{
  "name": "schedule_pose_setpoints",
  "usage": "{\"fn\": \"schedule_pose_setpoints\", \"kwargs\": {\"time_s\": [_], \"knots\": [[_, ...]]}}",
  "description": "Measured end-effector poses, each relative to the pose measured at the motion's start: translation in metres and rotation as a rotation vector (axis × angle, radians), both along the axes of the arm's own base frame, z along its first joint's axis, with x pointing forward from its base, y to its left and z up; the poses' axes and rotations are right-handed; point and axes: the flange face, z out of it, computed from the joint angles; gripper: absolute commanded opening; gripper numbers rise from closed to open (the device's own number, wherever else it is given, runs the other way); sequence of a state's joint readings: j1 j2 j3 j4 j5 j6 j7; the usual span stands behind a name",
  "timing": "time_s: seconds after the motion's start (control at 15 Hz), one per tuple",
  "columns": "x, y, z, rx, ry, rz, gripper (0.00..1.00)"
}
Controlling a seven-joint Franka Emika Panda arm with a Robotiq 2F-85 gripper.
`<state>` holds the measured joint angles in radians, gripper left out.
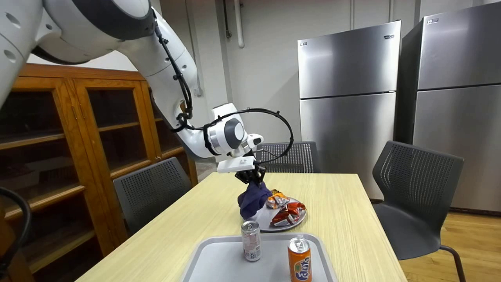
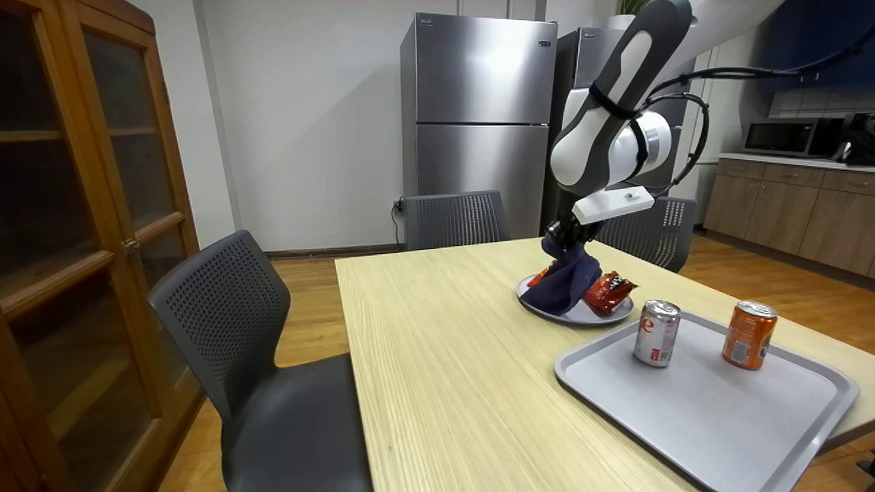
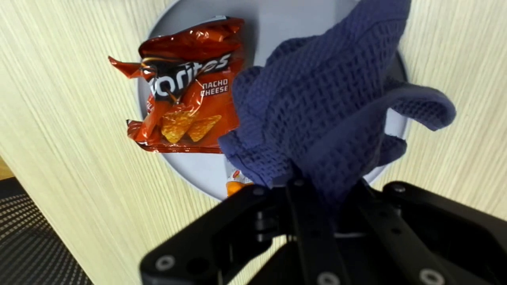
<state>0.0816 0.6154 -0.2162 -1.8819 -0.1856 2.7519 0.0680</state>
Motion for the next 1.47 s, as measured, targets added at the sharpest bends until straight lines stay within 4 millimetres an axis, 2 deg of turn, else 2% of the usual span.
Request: {"fn": "schedule_pose_setpoints", "kwargs": {"time_s": [0.27,0.67,1.27,1.47], "knots": [[-0.013,0.025,0.016,0.026,-0.001,0.029,0.03],[-0.032,0.078,0.031,0.059,0.004,0.102,0.03],[-0.057,0.173,0.013,0.154,0.052,0.186,0.03],[-0.064,0.198,0.005,0.189,0.071,0.203,0.03]]}}
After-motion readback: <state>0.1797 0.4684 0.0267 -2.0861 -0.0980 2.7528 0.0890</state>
